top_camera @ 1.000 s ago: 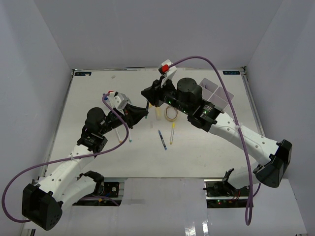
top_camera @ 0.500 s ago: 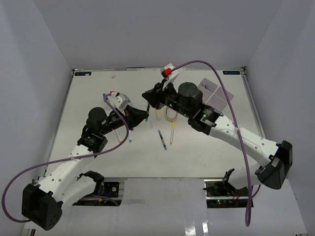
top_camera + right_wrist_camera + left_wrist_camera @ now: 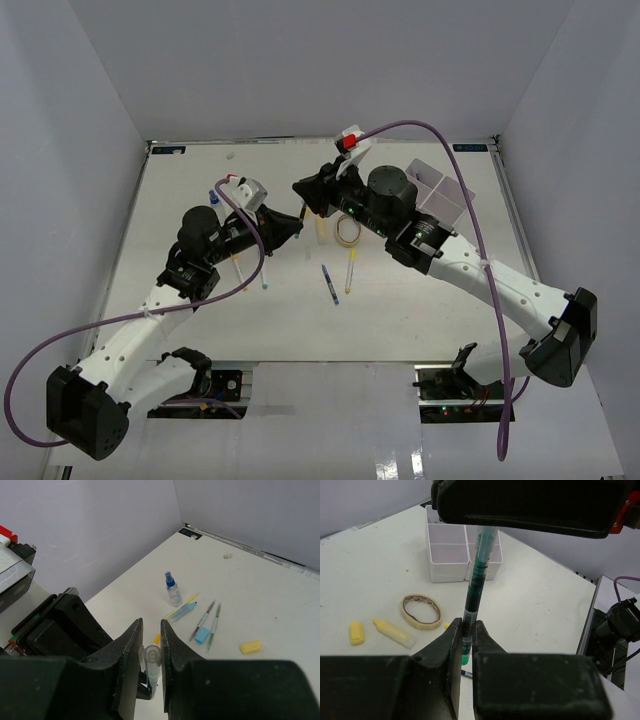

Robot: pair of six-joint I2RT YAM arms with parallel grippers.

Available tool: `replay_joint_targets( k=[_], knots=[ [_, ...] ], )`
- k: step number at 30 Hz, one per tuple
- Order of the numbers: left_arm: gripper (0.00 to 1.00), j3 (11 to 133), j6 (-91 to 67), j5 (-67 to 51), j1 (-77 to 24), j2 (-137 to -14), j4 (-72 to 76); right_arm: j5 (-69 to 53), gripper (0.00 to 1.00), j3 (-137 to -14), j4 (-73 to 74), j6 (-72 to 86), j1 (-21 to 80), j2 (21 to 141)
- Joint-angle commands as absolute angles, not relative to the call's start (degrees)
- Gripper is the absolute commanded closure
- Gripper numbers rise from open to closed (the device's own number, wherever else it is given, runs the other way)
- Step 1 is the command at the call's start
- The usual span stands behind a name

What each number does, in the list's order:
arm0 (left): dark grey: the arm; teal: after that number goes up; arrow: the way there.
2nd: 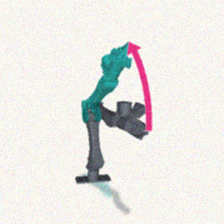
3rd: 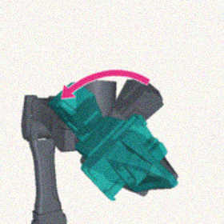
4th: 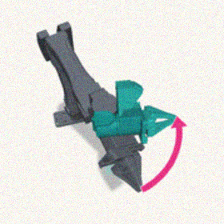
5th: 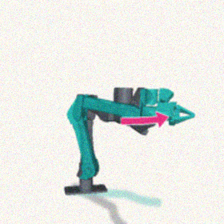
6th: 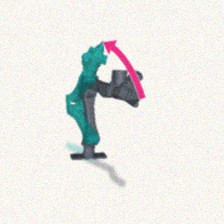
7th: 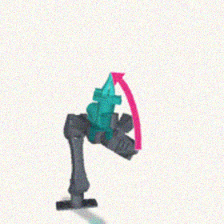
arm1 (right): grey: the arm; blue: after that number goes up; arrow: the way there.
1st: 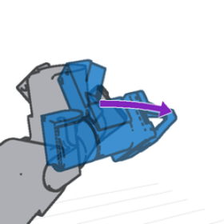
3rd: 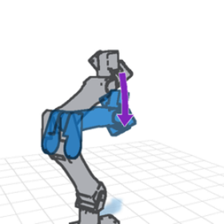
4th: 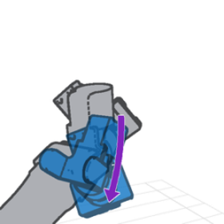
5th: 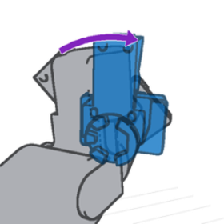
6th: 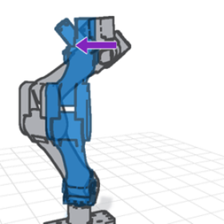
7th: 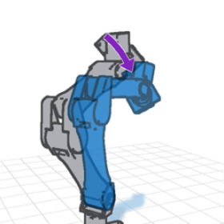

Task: Sort the stationery into containers
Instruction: Place the pen in the storage box.

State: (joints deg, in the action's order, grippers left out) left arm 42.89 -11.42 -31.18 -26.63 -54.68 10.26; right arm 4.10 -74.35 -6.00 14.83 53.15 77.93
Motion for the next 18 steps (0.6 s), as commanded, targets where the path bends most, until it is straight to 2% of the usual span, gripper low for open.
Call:
replay_joint_targets(
  k=[1,10,18],
  knots=[
    [1.00,50.88,-11.34,-26.37,-25.93,-53.61,24.17,0.79,0.87,-69.70,9.67,15.47,54.14,79.98],
    [1.00,53.35,-11.16,-26.45,-25.84,-53.97,24.26,-0.88,0.87,-67.33,10.37,16.26,54.14,81.48],
    [1.00,45.02,-9.76,-34.18,-25.84,-51.07,19.43,2.28,0.89,-69.96,8.96,15.29,54.14,78.75]
  ],
)
